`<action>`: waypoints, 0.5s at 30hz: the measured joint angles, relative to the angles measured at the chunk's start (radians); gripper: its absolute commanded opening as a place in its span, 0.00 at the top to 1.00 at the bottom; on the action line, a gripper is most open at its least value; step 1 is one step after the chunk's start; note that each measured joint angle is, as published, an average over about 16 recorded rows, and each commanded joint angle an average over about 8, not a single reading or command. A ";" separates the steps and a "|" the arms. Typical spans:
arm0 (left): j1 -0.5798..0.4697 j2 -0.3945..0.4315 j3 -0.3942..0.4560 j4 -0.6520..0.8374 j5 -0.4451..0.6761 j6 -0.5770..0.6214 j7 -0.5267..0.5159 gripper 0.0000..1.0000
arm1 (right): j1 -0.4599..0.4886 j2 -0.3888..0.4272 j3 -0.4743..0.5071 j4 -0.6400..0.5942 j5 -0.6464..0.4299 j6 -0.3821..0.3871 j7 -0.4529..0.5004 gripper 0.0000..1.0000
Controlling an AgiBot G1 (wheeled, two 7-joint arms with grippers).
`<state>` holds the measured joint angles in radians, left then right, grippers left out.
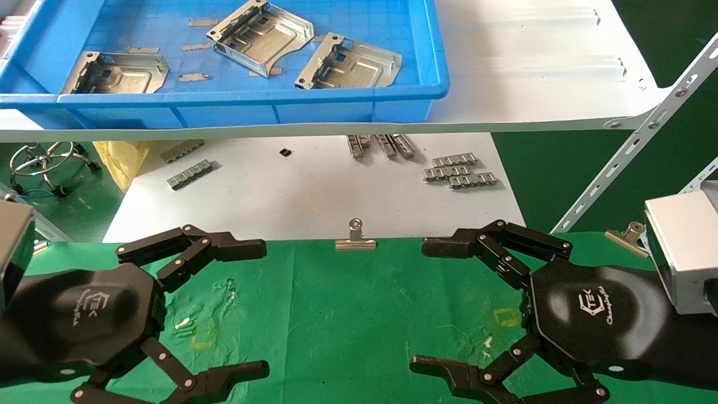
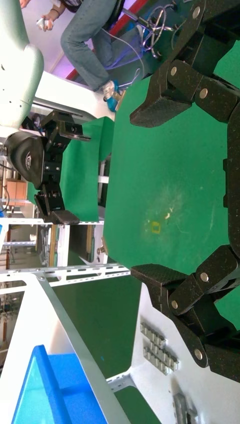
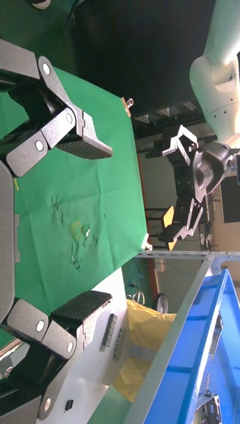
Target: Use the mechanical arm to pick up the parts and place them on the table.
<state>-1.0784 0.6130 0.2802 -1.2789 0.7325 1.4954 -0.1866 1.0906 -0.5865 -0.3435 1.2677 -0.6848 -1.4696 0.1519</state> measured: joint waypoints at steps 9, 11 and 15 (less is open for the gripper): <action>0.000 0.000 0.000 0.000 0.000 0.000 0.000 0.00 | 0.000 0.000 0.000 0.000 0.000 0.000 0.000 1.00; 0.000 0.000 0.000 0.000 0.000 0.000 0.000 0.00 | 0.000 0.000 0.000 0.000 0.000 0.000 0.000 1.00; 0.000 0.000 0.000 0.000 0.000 0.000 0.000 0.00 | 0.000 0.000 0.000 0.000 0.000 0.000 0.000 1.00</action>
<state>-1.0784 0.6130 0.2802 -1.2789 0.7325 1.4954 -0.1866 1.0906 -0.5865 -0.3435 1.2677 -0.6848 -1.4696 0.1519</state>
